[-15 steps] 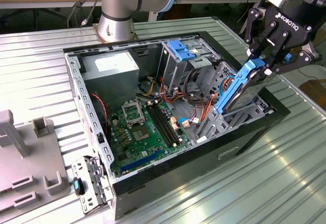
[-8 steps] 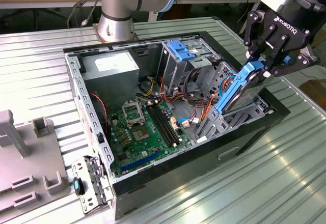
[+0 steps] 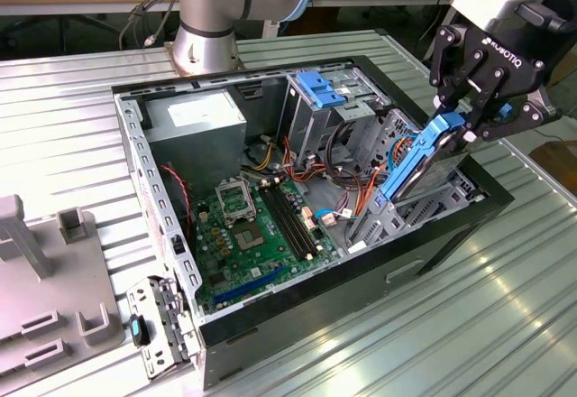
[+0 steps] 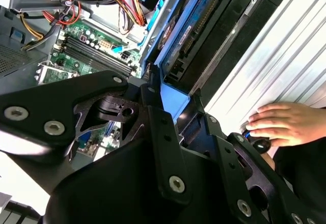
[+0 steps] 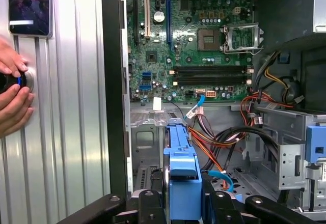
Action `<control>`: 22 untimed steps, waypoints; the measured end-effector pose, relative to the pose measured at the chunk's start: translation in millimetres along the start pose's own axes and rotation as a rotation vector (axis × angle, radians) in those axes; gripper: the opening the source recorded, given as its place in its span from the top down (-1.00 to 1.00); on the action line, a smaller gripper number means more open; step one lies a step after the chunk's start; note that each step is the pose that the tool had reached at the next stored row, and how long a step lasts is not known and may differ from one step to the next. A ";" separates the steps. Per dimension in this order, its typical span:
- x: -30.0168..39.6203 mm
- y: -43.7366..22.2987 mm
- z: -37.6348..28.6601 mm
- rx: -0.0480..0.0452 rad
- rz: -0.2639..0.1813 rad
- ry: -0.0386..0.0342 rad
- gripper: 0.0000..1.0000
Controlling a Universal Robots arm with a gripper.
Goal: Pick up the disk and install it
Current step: 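Insert the disk into the insertion slot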
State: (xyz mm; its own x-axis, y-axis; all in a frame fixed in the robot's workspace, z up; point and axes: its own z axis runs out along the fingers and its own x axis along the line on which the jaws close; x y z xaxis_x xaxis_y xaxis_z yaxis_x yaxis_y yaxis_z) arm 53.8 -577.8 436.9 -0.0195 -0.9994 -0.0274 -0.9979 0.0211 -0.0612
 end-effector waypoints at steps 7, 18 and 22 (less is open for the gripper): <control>1.0 0.2 3.7 0.0000 0.001 0.0001 0.26; 1.4 0.3 4.5 0.0000 0.001 0.0001 0.26; 1.5 0.3 4.5 0.0000 0.001 0.0001 0.26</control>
State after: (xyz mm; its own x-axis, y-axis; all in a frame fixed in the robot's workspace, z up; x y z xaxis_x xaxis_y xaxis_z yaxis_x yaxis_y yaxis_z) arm 53.8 -579.2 432.3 -0.0202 -0.9994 -0.0273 -0.9979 0.0219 -0.0611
